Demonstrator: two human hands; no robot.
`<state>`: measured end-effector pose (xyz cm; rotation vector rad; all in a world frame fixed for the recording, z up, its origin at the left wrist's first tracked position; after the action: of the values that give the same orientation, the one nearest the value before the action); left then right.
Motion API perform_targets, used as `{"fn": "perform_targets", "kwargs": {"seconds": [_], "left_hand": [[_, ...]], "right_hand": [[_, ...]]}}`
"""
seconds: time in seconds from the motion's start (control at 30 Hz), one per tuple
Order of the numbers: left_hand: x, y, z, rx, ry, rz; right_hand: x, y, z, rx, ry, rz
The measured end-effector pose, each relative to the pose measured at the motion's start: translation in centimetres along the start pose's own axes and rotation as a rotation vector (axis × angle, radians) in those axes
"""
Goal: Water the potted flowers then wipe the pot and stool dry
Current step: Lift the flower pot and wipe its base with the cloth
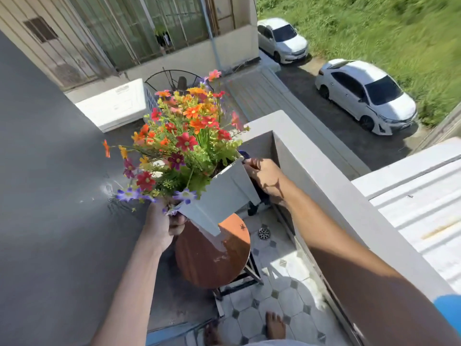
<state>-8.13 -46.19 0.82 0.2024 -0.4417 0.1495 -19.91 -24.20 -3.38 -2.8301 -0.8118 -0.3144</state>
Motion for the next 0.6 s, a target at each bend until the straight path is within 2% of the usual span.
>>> {"fn": "perform_targets", "kwargs": {"seconds": [0.1, 0.2, 0.3, 0.4, 0.5, 0.6], "left_hand": [[0.2, -0.3, 0.8, -0.071, 0.036, 0.025], [0.3, -0.8, 0.7, -0.198, 0.020, 0.039], [-0.2, -1.9, 0.1, -0.354, -0.078, 0.053], [-0.2, -2.2, 0.0, -0.451, -0.169, 0.144], [-0.1, -1.2, 0.4, -0.461, -0.071, 0.088], [0.2, -0.5, 0.9, -0.461, -0.048, 0.099]], "right_hand": [[-0.3, 0.4, -0.4, -0.055, 0.026, -0.048], [1.1, 0.0, -0.4, -0.144, 0.032, 0.044], [2.0, -0.3, -1.3, -0.245, 0.005, 0.060], [2.1, -0.9, -2.0, -0.325, -0.059, 0.095], [2.1, -0.8, -3.8, -0.415, -0.036, 0.000], [2.2, -0.7, -0.6, -0.375, -0.035, 0.038]]}}
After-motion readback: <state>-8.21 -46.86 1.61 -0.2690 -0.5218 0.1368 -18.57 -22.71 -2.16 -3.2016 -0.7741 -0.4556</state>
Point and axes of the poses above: each hand's wrist, its own x-axis away from the middle knuckle, its own y-axis out of the palm, z = x × y, the point moved 1 cm from there along -x, towards the middle knuckle, and after that the axes turned 13 degrees about -z, right-handed, at the moved point
